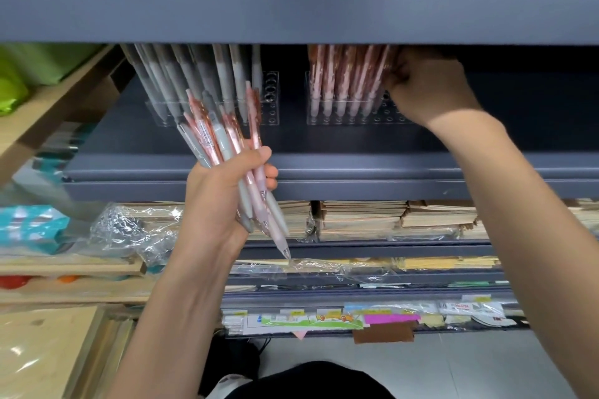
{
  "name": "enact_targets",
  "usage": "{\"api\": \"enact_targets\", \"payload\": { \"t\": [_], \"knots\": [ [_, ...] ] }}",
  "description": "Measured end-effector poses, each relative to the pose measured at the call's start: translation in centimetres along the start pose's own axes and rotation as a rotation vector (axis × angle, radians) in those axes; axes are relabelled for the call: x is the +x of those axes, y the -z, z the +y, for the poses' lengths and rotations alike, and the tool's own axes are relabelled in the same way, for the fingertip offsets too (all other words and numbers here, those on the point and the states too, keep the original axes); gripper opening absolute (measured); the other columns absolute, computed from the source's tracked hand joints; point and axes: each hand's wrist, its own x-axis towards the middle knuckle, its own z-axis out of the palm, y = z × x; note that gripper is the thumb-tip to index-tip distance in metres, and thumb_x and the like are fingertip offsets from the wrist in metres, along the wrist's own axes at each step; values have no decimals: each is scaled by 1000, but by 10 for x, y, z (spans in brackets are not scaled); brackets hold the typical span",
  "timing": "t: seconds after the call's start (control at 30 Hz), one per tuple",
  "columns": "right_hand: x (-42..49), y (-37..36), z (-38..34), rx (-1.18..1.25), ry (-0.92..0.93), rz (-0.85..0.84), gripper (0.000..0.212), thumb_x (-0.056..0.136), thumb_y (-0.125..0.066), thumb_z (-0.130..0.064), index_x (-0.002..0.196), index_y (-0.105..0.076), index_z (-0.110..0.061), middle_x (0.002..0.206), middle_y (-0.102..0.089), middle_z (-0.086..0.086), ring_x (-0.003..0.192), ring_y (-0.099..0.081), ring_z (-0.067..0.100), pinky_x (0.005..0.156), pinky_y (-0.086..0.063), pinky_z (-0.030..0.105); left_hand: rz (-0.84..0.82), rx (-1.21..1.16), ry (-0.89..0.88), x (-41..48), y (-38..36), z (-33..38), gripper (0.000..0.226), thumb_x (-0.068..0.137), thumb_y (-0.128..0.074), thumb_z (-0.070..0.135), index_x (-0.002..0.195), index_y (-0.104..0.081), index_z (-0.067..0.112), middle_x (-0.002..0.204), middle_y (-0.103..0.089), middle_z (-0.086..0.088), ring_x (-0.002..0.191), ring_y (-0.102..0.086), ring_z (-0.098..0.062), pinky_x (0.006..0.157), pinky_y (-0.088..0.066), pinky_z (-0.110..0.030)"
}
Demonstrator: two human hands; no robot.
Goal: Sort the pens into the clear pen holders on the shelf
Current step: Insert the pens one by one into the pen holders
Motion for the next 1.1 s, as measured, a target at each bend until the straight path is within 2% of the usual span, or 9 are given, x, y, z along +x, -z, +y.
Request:
{"api": "enact_targets", "payload": {
  "t": [0.3,0.4,0.47,0.57,0.63,0.8,0.87,0.97,1.1],
  "knots": [
    [-16,3,-2,243,-216,161,22,89,-56,-22,103,-71,-16,110,-72,2,110,-63,25,96,-44,25,-45,0,13,-6,4,5,30,62,-80,14,87,-71,0,66,-63,-8,56,-61,-15,54,-52,-23],
    [-46,8,-21,546,-222,342,16,81,-54,-19,84,-69,-25,80,-70,-13,78,-65,0,76,-46,11,-80,4,42,-7,1,1,27,67,-78,12,89,-72,-3,63,-63,-7,55,-59,-14,53,-51,-22],
    [-66,6,-40,714,-176,228,10,79,-60,-27,75,-69,-29,67,-67,-16,66,-61,-6,67,-44,10,-103,15,60,-10,-3,-4,25,75,-75,7,95,-70,-6,65,-66,-7,55,-60,-15,52,-51,-22],
    [-80,4,-66,793,-138,-127,19,79,-67,-49,74,-73,-32,73,-71,-18,73,-64,-4,70,-48,19,-135,52,84,-16,-9,-12,26,80,-73,2,103,-66,-9,75,-72,-11,54,-61,-15,51,-51,-23],
    [-85,2,-74,889,-114,-279,20,81,-72,-46,80,-76,-27,76,-72,-20,71,-62,-9,66,-45,14,-164,76,86,-20,-10,-15,21,78,-75,2,97,-68,-5,80,-74,-14,54,-62,-16,51,-51,-24],
    [-98,-2,-71,1083,-223,-330,15,85,-73,-29,84,-76,-14,72,-68,4,58,-53,4,52,-42,21,-177,119,89,-25,-14,-17,18,73,-79,10,88,-73,5,85,-76,-18,57,-67,-19,51,-52,-26],
    [-104,-4,-68,1185,-296,-299,16,89,-69,-26,84,-75,-12,75,-63,18,61,-51,12,53,-42,27,-122,107,94,-25,-17,-18,9,79,-77,10,87,-72,6,85,-76,-19,59,-69,-20,51,-53,-25],
    [-113,-3,-65,1344,-369,-180,15,92,-65,-20,84,-73,-10,76,-63,11,64,-51,18,54,-42,27,-19,51,121,-22,-20,-17,4,85,-70,5,88,-68,4,72,-74,-14,60,-71,-21,50,-53,-24],
    [-108,11,-48,1488,-444,223,6,94,-56,-9,96,-60,-6,74,-67,5,61,-62,19,52,-50,24,5,8,133,-16,-18,-15,2,88,-67,4,88,-68,3,75,-74,-10,53,-65,-16,50,-52,-23]
  ]
}}
